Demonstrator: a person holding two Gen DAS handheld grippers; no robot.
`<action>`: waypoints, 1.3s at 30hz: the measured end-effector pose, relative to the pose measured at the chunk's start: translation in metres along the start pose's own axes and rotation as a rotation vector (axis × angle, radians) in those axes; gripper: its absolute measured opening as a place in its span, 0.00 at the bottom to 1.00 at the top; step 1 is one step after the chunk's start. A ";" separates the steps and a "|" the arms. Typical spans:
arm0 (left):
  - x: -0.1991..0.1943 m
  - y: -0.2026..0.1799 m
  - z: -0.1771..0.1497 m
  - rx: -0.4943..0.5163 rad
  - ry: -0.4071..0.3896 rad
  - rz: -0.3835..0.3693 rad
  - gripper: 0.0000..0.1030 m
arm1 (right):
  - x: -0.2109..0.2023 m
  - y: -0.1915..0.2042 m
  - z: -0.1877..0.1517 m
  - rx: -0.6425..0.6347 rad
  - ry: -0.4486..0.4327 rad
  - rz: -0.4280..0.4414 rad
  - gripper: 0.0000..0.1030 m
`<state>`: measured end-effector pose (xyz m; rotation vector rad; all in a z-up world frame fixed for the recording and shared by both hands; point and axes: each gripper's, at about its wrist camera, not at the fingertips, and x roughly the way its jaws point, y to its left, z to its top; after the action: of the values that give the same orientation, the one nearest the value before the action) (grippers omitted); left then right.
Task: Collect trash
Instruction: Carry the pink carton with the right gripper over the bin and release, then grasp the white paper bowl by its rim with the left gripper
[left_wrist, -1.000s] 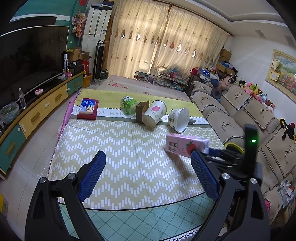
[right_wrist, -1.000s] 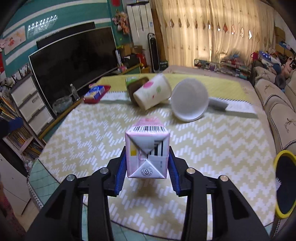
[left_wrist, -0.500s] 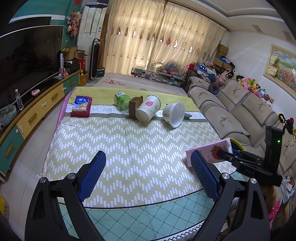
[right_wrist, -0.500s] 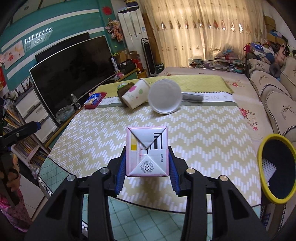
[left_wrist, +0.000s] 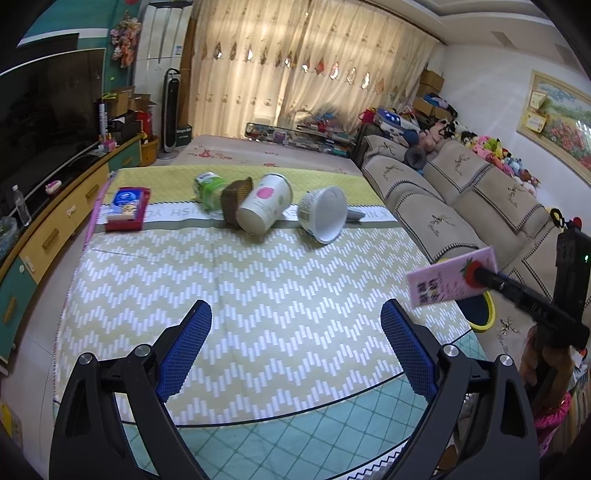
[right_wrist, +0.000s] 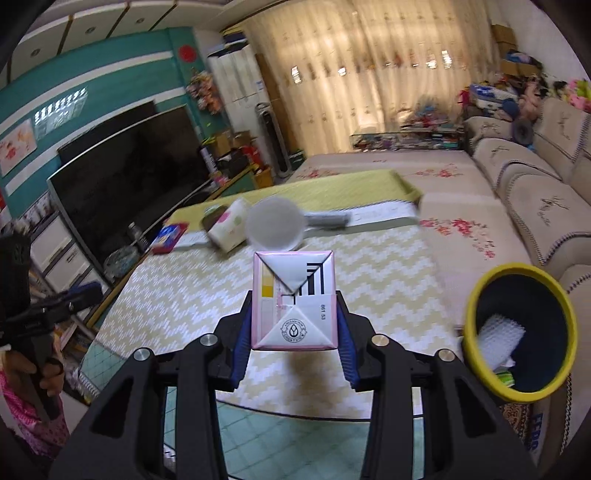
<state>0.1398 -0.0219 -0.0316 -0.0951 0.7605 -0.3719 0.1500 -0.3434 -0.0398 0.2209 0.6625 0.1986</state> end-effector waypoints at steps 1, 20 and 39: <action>0.004 -0.003 0.001 0.005 0.007 -0.002 0.89 | -0.005 -0.009 0.002 0.015 -0.015 -0.022 0.37; 0.080 -0.062 0.017 0.112 0.125 -0.033 0.89 | -0.020 -0.206 -0.027 0.343 -0.014 -0.454 0.39; 0.184 -0.076 0.071 0.204 0.151 0.111 0.84 | 0.005 -0.218 -0.042 0.374 0.025 -0.396 0.45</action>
<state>0.2881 -0.1626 -0.0844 0.1681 0.8686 -0.3519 0.1518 -0.5454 -0.1327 0.4396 0.7514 -0.3062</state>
